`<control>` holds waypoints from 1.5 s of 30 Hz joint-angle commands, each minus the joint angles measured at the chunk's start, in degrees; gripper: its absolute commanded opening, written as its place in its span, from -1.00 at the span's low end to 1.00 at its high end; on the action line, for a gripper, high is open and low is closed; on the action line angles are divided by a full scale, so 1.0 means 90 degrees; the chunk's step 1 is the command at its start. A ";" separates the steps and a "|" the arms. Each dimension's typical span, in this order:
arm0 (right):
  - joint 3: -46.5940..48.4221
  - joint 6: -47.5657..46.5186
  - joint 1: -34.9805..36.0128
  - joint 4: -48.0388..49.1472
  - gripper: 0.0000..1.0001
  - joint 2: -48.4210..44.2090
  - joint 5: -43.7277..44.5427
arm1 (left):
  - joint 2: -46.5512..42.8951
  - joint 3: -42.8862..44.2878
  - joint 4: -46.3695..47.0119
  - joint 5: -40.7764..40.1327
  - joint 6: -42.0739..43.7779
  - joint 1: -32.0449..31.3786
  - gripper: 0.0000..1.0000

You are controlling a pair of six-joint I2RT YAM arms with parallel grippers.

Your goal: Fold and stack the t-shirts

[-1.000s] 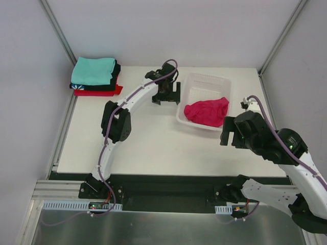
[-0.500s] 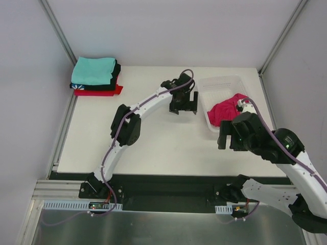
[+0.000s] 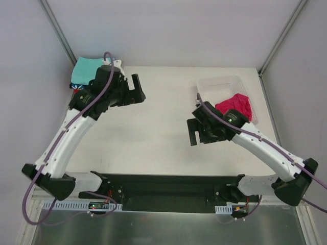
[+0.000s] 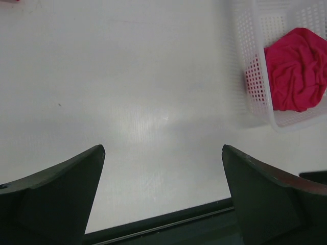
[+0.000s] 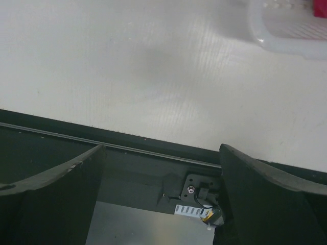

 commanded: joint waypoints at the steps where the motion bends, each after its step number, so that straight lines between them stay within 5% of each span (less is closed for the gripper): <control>1: 0.0434 -0.0735 0.0049 0.0941 0.92 0.0719 -0.0692 | -0.0702 -0.0854 -0.0611 -0.0035 0.0031 -0.0032 0.98; 13: 0.1694 -0.1870 -0.1267 0.1538 0.93 0.3354 -0.2352 | -0.2403 -0.2145 -0.0738 0.0180 -0.0858 -0.0032 0.99; 24: 0.3149 -0.2583 -0.2615 0.1098 0.92 0.5611 -0.3047 | -0.2502 -0.2135 -0.0943 0.0248 -0.0868 -0.0032 0.98; 45: 0.6450 -0.2749 -0.4735 0.0366 0.92 0.7508 -0.4022 | -0.2882 -0.2008 -0.1538 0.0190 -0.0907 -0.0032 0.98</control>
